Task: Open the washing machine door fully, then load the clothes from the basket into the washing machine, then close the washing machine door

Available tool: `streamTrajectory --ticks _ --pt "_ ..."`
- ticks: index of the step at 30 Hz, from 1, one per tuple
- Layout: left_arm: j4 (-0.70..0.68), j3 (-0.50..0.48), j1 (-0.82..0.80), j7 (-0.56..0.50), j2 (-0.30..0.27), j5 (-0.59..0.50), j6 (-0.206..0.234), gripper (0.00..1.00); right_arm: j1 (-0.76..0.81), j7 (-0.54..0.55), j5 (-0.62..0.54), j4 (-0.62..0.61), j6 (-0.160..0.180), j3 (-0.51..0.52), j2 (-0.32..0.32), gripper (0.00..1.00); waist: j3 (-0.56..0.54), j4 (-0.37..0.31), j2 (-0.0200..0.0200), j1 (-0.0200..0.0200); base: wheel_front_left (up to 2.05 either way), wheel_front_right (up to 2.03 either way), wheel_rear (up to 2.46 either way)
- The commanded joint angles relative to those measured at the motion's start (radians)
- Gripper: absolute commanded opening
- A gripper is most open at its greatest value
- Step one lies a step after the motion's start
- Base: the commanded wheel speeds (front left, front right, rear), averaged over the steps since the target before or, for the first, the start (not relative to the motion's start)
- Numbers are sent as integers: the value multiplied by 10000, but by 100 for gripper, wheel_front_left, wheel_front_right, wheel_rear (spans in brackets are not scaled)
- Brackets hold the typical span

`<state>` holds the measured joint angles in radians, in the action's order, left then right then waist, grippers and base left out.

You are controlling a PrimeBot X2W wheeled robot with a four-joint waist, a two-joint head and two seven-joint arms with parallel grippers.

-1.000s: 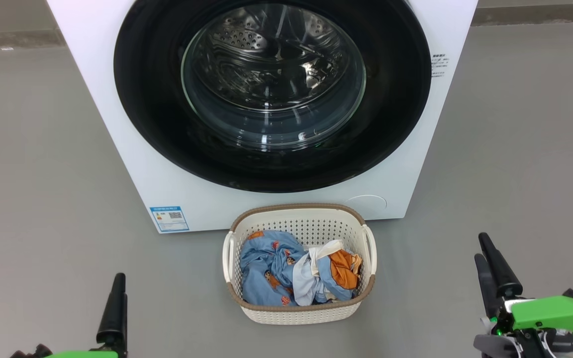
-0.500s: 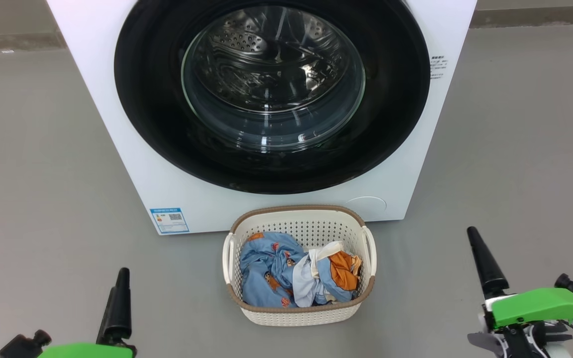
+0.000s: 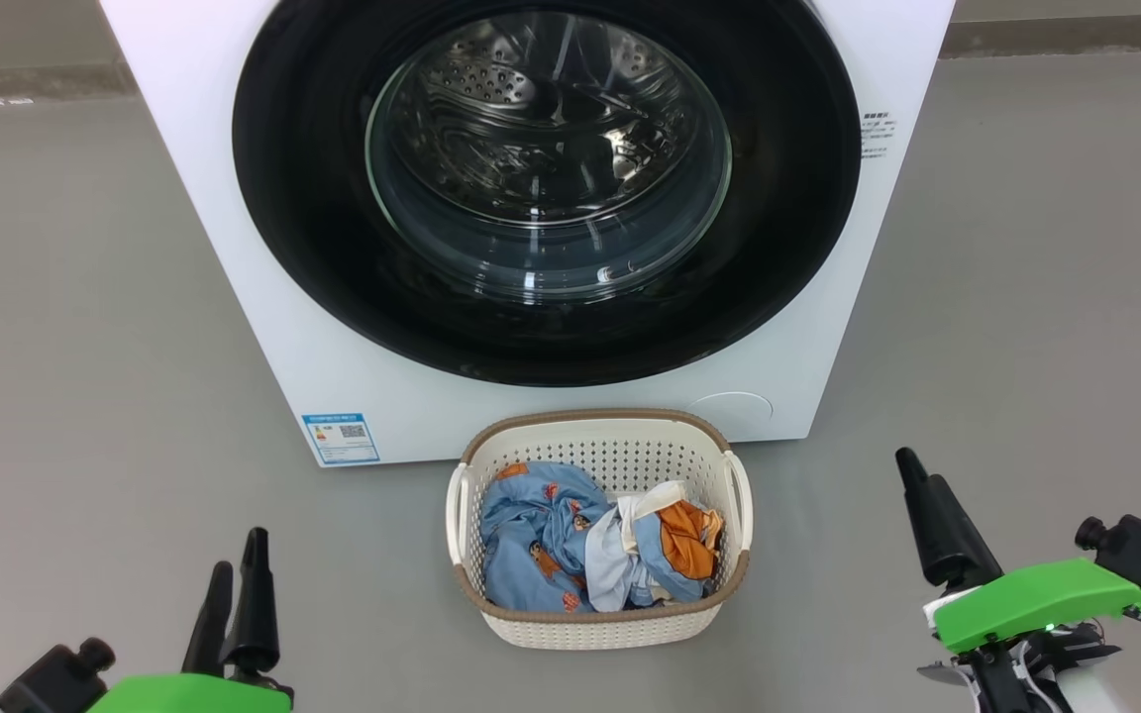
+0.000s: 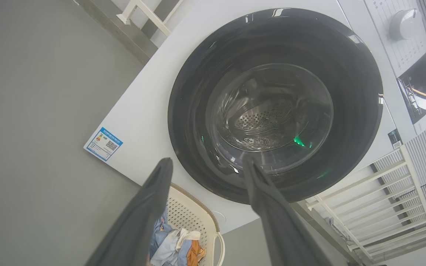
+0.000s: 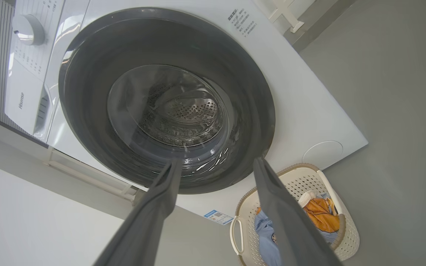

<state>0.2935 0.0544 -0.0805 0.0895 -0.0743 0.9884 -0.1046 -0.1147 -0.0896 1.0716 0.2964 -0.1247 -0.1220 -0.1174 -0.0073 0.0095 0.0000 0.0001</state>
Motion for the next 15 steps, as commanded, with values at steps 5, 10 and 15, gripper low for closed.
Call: streamTrajectory --ticks 5,10,15 --pt "-171 -83 -574 229 -180 -836 70 100 -626 -249 -843 -95 -41 -288 -195 100 -23 25 0 0 0 0 0" --pt "-72 -18 -656 379 -197 -1400 73 100 -723 -397 -1372 -47 -42 -473 -205 100 -31 36 0 0 0 0 0" --pt "19 58 -739 529 -204 -1918 88 100 -813 -544 -1843 -35 -44 -638 -242 100 -28 48 0 0 0 0 0"
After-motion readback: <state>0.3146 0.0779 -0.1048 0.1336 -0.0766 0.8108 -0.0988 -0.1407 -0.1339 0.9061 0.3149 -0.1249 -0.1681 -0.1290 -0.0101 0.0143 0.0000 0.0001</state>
